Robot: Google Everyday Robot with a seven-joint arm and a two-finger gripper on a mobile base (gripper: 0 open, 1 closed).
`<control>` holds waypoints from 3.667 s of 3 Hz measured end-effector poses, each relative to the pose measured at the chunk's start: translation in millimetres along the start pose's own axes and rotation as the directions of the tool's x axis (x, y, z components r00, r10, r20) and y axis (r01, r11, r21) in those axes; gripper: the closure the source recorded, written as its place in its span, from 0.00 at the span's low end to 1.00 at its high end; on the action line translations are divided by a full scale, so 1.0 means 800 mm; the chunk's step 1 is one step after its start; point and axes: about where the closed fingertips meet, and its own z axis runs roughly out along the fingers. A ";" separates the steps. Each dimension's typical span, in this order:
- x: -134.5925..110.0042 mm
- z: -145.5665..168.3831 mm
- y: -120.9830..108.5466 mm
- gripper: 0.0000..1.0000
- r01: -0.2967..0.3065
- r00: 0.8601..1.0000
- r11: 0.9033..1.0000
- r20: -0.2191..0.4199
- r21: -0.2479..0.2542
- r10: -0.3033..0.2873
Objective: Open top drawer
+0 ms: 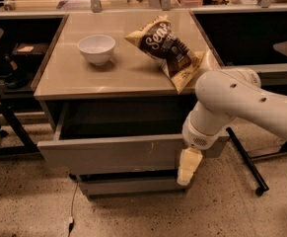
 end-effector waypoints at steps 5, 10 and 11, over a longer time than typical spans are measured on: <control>-0.001 0.068 -0.011 0.00 0.027 0.998 0.995 -0.058 -0.101 -0.033; 0.008 0.024 0.072 0.00 0.048 0.999 0.969 0.011 -0.243 -0.046; 0.009 0.030 0.064 0.00 0.041 0.999 0.967 -0.006 -0.252 -0.044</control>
Offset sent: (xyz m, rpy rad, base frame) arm 0.0488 0.0064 -0.0556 -0.0326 0.0360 0.0200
